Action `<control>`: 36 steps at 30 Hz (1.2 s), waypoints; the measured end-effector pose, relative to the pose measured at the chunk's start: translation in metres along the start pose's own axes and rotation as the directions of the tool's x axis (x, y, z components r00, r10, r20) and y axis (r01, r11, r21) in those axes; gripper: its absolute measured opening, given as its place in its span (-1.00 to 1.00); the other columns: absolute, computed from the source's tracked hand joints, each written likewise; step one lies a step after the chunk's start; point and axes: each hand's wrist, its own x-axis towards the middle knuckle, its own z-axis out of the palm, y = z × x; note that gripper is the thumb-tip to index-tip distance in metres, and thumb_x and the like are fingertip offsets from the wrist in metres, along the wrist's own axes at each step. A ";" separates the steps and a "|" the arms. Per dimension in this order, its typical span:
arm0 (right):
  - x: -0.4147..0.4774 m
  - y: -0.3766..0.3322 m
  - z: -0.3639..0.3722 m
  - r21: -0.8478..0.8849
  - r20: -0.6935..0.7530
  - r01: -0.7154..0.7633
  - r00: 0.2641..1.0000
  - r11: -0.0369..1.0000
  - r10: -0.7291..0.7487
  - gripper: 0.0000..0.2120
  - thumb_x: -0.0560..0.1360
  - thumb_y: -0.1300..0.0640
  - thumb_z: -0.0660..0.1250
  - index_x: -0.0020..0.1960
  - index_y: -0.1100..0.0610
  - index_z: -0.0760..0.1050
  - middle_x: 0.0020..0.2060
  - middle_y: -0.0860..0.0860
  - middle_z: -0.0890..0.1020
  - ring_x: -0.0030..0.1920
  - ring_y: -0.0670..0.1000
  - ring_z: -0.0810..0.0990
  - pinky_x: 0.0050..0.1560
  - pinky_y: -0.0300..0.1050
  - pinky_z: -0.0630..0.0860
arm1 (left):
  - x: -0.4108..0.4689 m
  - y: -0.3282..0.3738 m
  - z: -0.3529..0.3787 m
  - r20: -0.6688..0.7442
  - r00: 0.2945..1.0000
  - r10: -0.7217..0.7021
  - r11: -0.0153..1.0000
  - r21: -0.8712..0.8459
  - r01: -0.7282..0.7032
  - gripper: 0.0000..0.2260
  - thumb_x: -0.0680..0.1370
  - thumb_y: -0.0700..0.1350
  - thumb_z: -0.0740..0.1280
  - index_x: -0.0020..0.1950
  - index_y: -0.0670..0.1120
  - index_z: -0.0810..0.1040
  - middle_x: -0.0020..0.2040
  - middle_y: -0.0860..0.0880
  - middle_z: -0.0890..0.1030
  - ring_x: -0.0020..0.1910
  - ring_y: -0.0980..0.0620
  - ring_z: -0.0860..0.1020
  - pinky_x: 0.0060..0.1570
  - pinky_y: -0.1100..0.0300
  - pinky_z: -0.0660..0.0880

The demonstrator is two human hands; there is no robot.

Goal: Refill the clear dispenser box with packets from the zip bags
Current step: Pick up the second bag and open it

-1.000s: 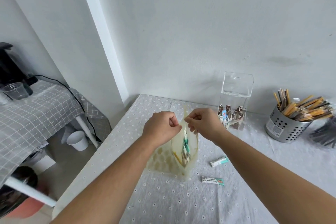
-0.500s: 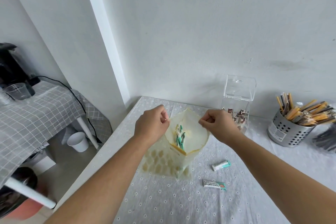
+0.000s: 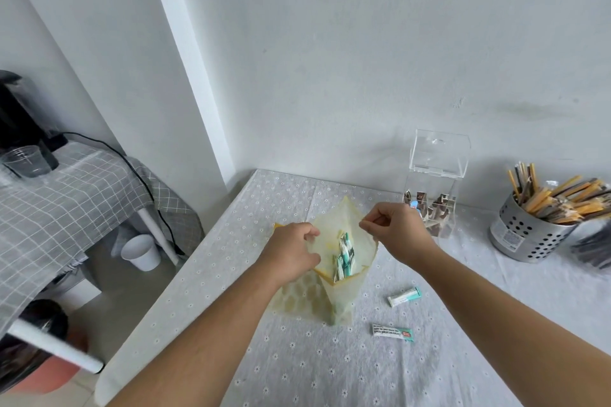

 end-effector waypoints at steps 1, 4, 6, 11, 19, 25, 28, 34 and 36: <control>0.000 0.000 -0.001 0.013 -0.011 -0.002 1.000 1.000 0.002 -0.90 0.41 0.22 0.44 -0.27 0.21 0.60 -0.36 0.15 0.65 -0.36 0.00 0.53 -0.23 -0.07 0.54 | 0.003 0.001 -0.003 -0.012 1.000 0.001 1.000 -0.010 -0.001 -0.58 0.43 -0.21 0.38 0.29 -0.03 0.49 0.22 0.02 0.53 -0.02 0.09 0.51 -0.09 0.33 0.42; 0.003 -0.002 -0.006 0.054 -0.066 -0.002 0.998 0.999 0.006 -0.91 0.41 0.23 0.44 -0.26 0.22 0.60 -0.35 0.14 0.65 -0.37 -0.03 0.51 -0.27 -0.12 0.50 | 0.015 0.006 -0.019 -0.067 0.997 0.029 1.000 -0.008 -0.030 -0.53 0.41 -0.23 0.38 0.31 -0.03 0.48 0.25 0.03 0.53 0.06 0.08 0.52 0.04 0.31 0.42; 0.004 -0.001 -0.009 0.083 -0.094 -0.003 0.996 0.997 0.011 -0.91 0.41 0.24 0.43 -0.26 0.22 0.59 -0.34 0.14 0.65 -0.38 -0.04 0.49 -0.30 -0.17 0.47 | 0.023 0.011 -0.029 -0.092 0.994 0.055 0.998 0.004 -0.055 -0.49 0.40 -0.20 0.40 0.35 -0.01 0.44 0.29 0.05 0.50 0.09 0.05 0.52 0.08 0.31 0.38; -0.001 0.018 0.007 0.026 -0.037 -0.104 0.994 0.994 0.105 -0.91 0.40 0.23 0.42 -0.26 0.15 0.54 -0.37 0.09 0.63 -0.36 0.05 0.55 -0.27 -0.06 0.56 | 0.032 0.016 -0.022 0.046 0.984 0.172 0.954 0.239 -0.178 -0.34 0.40 -0.27 0.36 0.48 -0.06 0.26 0.42 -0.01 0.34 0.27 -0.02 0.44 0.20 0.25 0.33; -0.016 0.023 0.023 -0.174 -0.147 0.174 0.969 0.969 -0.200 -0.86 0.41 0.26 0.40 -0.06 0.15 0.51 -0.22 -0.04 0.50 -0.27 -0.19 0.43 -0.22 -0.42 0.36 | 0.030 0.005 0.006 0.130 0.974 0.186 0.936 0.278 -0.216 -0.33 0.41 -0.38 0.29 0.49 -0.05 0.24 0.46 0.01 0.29 0.15 -0.05 0.50 0.01 0.38 0.30; 0.010 0.009 0.056 -0.390 0.305 0.284 0.937 0.876 -0.168 -0.73 0.48 0.29 0.27 0.15 0.16 0.56 0.06 0.09 0.62 0.07 0.09 0.59 0.13 -0.02 0.51 | 0.030 0.010 0.003 0.179 0.967 0.182 0.943 0.246 -0.223 -0.31 0.40 -0.39 0.33 0.49 -0.03 0.25 0.44 0.04 0.30 0.15 -0.05 0.51 -0.02 0.37 0.31; 0.028 0.017 0.079 -0.617 0.471 0.276 0.880 0.737 0.065 -0.64 0.51 0.29 0.22 0.30 0.20 0.41 0.21 0.14 0.53 0.21 0.14 0.53 0.19 -0.02 0.50 | 0.030 0.015 0.004 0.212 0.959 0.187 0.943 0.234 -0.236 -0.30 0.39 -0.40 0.33 0.48 -0.01 0.26 0.44 0.06 0.32 0.17 -0.04 0.49 -0.04 0.40 0.30; 0.049 0.044 0.095 -0.723 0.540 0.299 0.807 0.623 0.239 -0.57 0.52 0.28 0.22 0.37 0.10 0.34 0.32 0.09 0.45 0.33 0.12 0.43 0.24 0.03 0.46 | 0.041 0.030 0.007 0.287 0.931 0.225 0.931 0.218 -0.292 -0.31 0.39 -0.38 0.33 0.47 0.01 0.28 0.41 0.07 0.36 0.16 0.01 0.50 -0.15 0.48 0.24; 0.053 0.052 0.100 -0.711 0.524 0.273 0.820 0.648 0.229 -0.59 0.52 0.25 0.25 0.36 0.09 0.35 0.33 0.07 0.44 0.34 0.11 0.42 0.25 0.05 0.46 | 0.044 0.030 0.005 0.295 0.931 0.214 0.934 0.218 -0.284 -0.31 0.39 -0.37 0.35 0.47 0.02 0.28 0.42 0.08 0.35 0.19 0.00 0.49 -0.09 0.42 0.27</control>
